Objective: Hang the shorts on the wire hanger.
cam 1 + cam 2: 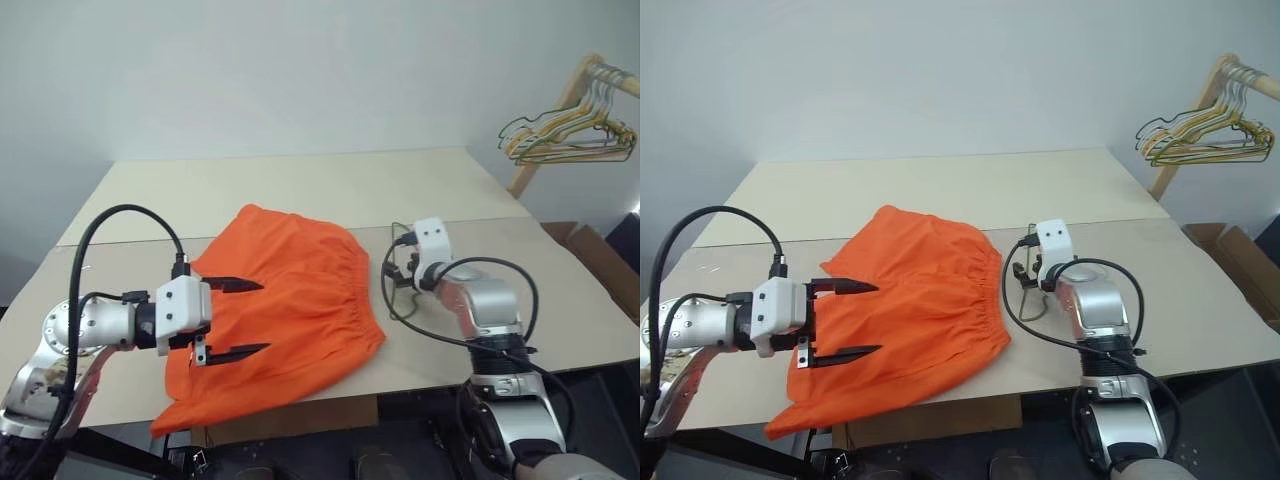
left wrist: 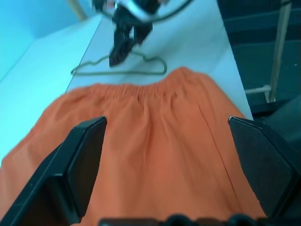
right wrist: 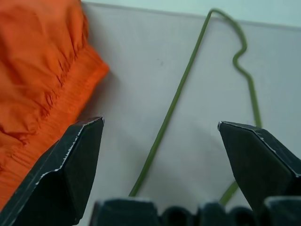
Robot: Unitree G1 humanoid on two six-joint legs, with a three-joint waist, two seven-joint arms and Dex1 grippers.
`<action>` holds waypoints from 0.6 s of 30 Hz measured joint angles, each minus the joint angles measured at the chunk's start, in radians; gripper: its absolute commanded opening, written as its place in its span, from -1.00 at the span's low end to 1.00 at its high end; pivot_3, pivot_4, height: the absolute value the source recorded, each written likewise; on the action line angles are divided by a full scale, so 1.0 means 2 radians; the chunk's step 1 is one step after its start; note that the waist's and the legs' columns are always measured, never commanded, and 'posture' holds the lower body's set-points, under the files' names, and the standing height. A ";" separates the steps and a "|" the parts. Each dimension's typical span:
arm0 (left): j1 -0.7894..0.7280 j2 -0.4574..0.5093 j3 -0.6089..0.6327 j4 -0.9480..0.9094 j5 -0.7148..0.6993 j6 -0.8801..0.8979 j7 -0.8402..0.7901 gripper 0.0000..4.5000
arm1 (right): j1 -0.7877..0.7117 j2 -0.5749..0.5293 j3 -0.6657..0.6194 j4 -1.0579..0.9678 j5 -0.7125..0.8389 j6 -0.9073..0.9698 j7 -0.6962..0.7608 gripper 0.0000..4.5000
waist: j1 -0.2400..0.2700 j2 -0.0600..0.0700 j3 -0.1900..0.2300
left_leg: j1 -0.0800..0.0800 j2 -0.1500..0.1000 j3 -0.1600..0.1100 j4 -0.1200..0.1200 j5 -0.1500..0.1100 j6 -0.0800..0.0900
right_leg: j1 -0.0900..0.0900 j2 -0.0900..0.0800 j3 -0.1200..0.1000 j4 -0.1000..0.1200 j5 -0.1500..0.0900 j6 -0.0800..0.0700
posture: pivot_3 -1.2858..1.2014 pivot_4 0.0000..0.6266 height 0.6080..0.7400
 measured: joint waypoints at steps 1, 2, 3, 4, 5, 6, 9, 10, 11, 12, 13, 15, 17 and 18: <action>-0.003 -0.001 -0.003 0.001 0.000 0.000 0.001 0.99 | 0.000 0.002 0.005 0.004 -0.001 0.003 -0.001 1.00 | -0.003 0.000 0.000 | 0.000 0.000 0.000 0.000 0.000 0.000 | 0.000 0.000 0.000 0.000 0.000 0.000 | -0.05 -1.00 1.00; -0.005 -0.002 -0.007 0.002 0.001 0.000 0.001 0.99 | 0.000 0.003 0.010 0.009 -0.001 0.003 -0.001 1.00 | -0.007 0.000 0.000 | 0.000 0.000 0.000 0.000 0.000 0.000 | 0.000 0.000 0.000 0.000 0.000 0.000 | -0.05 -1.00 1.00; -0.005 -0.003 -0.008 0.002 0.001 0.000 0.001 0.99 | 0.000 0.003 0.011 0.010 -0.002 0.003 -0.001 1.00 | -0.009 0.000 0.000 | 0.000 0.000 -0.001 0.000 0.000 0.000 | 0.000 0.000 0.000 0.000 0.000 0.000 | -0.05 -1.00 1.00; -0.005 -0.003 -0.010 0.004 0.002 -0.001 0.001 0.99 | 0.000 0.003 0.017 0.013 -0.004 0.003 0.000 1.00 | -0.014 0.000 0.000 | 0.000 0.000 -0.001 0.000 0.000 0.000 | 0.000 0.000 0.000 0.000 0.000 0.000 | -0.05 -1.00 1.00; -0.005 -0.003 -0.012 0.005 0.003 -0.001 0.001 0.99 | 0.000 0.004 0.021 0.015 -0.005 0.003 0.000 1.00 | -0.017 0.000 0.000 | 0.000 0.000 -0.001 0.000 0.000 0.000 | 0.000 0.000 0.000 0.000 0.000 0.000 | -0.05 -1.00 1.00; -0.005 -0.003 -0.013 0.006 0.005 -0.002 0.001 0.99 | 0.000 0.004 0.025 0.019 -0.005 0.003 0.002 1.00 | -0.020 0.000 0.000 | 0.000 0.000 -0.001 0.000 0.000 0.000 | 0.000 0.000 0.000 0.000 0.000 0.000 | -0.05 -1.00 1.00; -0.005 -0.003 -0.017 0.007 0.010 -0.003 0.001 0.99 | 0.000 0.004 0.040 0.032 -0.005 0.003 0.014 1.00 | -0.025 0.000 0.000 | -0.001 0.000 -0.002 0.000 0.000 0.000 | 0.000 0.000 -0.001 0.000 0.000 0.000 | -0.04 -1.00 1.00; -0.005 -0.003 -0.017 0.007 0.011 -0.003 0.001 0.99 | 0.001 0.003 0.044 0.033 -0.005 0.003 0.019 1.00 | -0.026 0.000 0.000 | -0.001 0.000 -0.003 0.000 0.000 0.000 | 0.000 0.000 -0.001 0.000 0.000 0.000 | -0.04 -1.00 1.00; -0.005 -0.003 -0.017 0.007 0.011 -0.003 0.002 0.99 | 0.002 0.002 0.051 0.035 -0.005 0.001 0.027 1.00 | -0.027 0.000 0.000 | -0.001 0.000 -0.003 0.000 0.000 0.000 | 0.000 0.000 -0.001 0.000 0.000 0.000 | -0.04 -1.00 1.00; -0.005 -0.003 -0.017 0.007 0.011 -0.003 0.002 0.99 | 0.005 -0.001 0.058 0.036 -0.006 -0.002 0.035 1.00 | -0.027 0.000 0.000 | -0.001 0.000 -0.004 0.000 0.000 0.000 | 0.000 0.000 -0.001 0.000 0.000 0.000 | -0.04 -1.00 1.00; -0.004 -0.003 -0.017 0.007 0.011 -0.003 0.003 0.99 | 0.006 -0.003 0.062 0.036 -0.006 -0.008 0.039 1.00 | -0.028 0.000 0.000 | -0.001 0.000 -0.004 0.000 0.000 0.000 | 0.000 0.000 -0.001 -0.001 0.000 0.001 | -0.04 -1.00 1.00; -0.001 -0.003 -0.017 0.007 0.012 -0.004 0.003 1.00 | 0.006 -0.005 0.070 0.036 -0.007 -0.009 0.051 0.92 | -0.028 0.000 0.000 | 0.000 0.000 -0.005 0.000 0.000 0.000 | 0.001 0.000 -0.001 -0.001 0.000 0.001 | -0.04 -1.00 1.00; 0.001 -0.003 -0.017 0.007 0.014 -0.004 0.004 1.00 | 0.006 -0.006 0.076 0.037 -0.009 -0.010 0.056 0.75 | -0.029 0.000 0.000 | 0.000 0.000 -0.006 0.000 0.000 0.000 | 0.001 0.000 -0.002 -0.001 0.000 0.001 | -0.04 -1.00 1.00; 0.002 -0.003 -0.017 0.007 0.017 -0.004 0.005 1.00 | 0.006 -0.006 0.079 0.037 -0.009 -0.010 0.058 0.61 | -0.029 0.000 0.000 | 0.000 0.000 -0.007 0.000 0.000 0.000 | 0.001 0.000 -0.002 -0.001 0.000 0.001 | -0.03 -1.00 1.00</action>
